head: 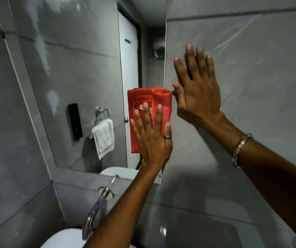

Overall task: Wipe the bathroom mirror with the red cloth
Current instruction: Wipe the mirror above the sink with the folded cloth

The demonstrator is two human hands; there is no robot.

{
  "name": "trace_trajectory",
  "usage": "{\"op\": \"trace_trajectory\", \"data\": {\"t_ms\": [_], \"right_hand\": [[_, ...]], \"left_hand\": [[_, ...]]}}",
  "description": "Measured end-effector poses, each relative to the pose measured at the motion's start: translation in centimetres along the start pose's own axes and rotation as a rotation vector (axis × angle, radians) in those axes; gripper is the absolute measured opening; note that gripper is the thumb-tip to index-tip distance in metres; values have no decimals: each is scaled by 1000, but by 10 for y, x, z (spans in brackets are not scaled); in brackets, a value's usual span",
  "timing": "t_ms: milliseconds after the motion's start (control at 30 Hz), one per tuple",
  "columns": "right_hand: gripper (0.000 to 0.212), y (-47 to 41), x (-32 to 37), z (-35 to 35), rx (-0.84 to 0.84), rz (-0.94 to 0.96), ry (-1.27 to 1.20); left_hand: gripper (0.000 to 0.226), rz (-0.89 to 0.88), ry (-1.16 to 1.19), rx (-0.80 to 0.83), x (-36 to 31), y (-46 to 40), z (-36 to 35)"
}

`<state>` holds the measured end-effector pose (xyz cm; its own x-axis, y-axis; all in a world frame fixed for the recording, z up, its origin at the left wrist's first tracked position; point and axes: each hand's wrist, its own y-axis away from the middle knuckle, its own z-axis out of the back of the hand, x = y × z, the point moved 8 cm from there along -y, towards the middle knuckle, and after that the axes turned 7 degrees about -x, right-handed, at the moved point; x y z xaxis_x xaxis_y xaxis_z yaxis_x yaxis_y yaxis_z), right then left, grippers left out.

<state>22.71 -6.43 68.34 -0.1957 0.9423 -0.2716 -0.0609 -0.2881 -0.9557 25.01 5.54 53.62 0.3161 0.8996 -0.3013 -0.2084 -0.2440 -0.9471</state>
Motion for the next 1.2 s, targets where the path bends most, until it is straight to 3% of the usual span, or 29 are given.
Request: {"op": "trace_trajectory", "data": {"t_ms": [300,533,767,1200], "right_hand": [[68,25,12,-2,-22,55,13],[67,24,12,-4,-23,46,2],[68,12,7,0,37,45,-61],[71,-147,-37,24,9,-2,-100]], "left_hand": [[64,24,23,60,57,163,-12],[63,37,10,101,60,165,-11],[61,4,-26,85,27,57,-7],[66,-247,42,-41,-64,-250,31]]}}
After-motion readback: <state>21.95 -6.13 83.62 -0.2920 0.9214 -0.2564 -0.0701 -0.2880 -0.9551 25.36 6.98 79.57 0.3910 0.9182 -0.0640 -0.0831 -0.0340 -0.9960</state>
